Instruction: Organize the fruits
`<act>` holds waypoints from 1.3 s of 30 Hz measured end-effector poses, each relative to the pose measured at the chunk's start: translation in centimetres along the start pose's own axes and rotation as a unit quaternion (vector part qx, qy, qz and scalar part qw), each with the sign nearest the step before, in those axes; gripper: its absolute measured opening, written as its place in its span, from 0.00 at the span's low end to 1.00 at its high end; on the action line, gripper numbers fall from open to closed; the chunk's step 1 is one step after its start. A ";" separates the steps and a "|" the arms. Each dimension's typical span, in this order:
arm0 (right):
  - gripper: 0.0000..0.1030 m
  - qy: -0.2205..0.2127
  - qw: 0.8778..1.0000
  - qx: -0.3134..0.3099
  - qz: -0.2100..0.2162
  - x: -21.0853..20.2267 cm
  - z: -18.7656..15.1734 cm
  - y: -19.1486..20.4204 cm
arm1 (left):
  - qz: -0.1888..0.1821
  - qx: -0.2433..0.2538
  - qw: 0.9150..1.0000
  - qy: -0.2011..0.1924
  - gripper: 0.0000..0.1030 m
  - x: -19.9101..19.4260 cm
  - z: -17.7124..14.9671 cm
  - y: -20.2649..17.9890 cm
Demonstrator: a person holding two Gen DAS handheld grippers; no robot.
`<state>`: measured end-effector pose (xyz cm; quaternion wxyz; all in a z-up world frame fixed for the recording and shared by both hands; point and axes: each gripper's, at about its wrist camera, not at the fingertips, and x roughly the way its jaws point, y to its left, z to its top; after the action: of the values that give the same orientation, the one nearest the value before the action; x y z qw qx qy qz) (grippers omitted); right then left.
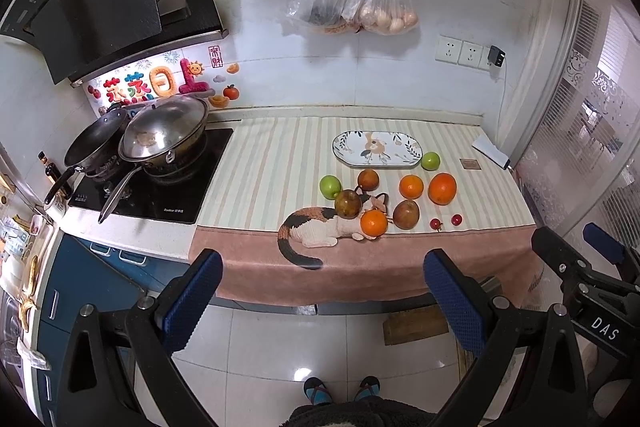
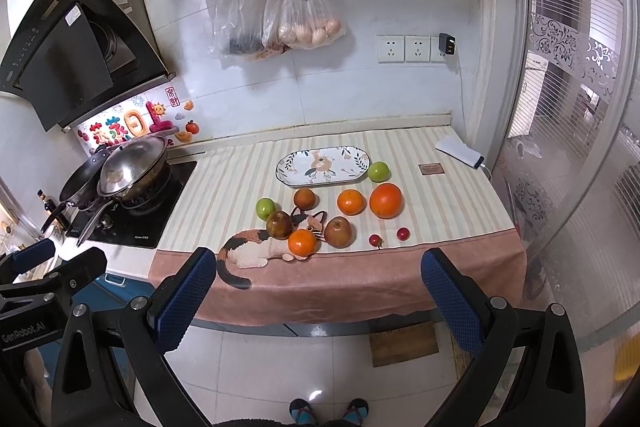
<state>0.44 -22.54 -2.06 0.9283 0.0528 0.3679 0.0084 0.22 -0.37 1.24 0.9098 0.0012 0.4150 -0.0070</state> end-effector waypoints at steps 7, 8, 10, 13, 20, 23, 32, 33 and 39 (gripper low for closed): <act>1.00 -0.001 1.000 0.000 -0.002 -0.1 -0.1 0.1 | -0.004 0.001 1.000 -0.001 1.00 0.1 -0.5 0.2; 1.00 -0.002 1.000 0.001 -0.002 -0.1 -0.1 0.1 | -0.005 0.002 1.000 -0.001 1.00 0.1 -0.5 0.2; 1.00 -0.002 1.000 0.001 -0.003 0.0 -0.1 0.1 | -0.005 0.002 1.000 -0.002 1.00 0.1 -0.5 0.1; 1.00 -0.002 1.000 0.001 -0.002 -0.1 -0.2 0.1 | -0.005 0.002 1.000 -0.002 1.00 0.0 -0.6 0.0; 1.00 -0.002 1.000 0.001 -0.003 -0.1 -0.3 0.0 | -0.005 0.002 1.000 -0.002 1.00 0.0 -0.5 -0.1; 1.00 -0.002 1.000 0.001 -0.004 -0.1 -0.3 0.0 | -0.006 0.002 1.000 -0.001 1.00 0.1 -0.3 -0.2; 1.00 -0.004 1.000 0.002 -0.003 -0.2 -0.4 -0.1 | -0.006 0.001 1.000 -0.002 1.00 0.1 -0.4 -0.1; 1.00 -0.004 1.000 0.002 -0.003 -0.2 -0.4 -0.1 | -0.006 0.001 1.000 -0.001 1.00 0.1 -0.3 -0.2; 1.00 -0.008 1.000 0.003 -0.002 -0.8 -0.8 -0.4 | -0.006 0.002 1.000 -0.001 1.00 0.0 -0.3 -0.1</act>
<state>-0.68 -22.87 -2.13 0.9311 0.0551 0.3606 0.0049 0.02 -0.44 1.07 0.9102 0.0006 0.4139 -0.0138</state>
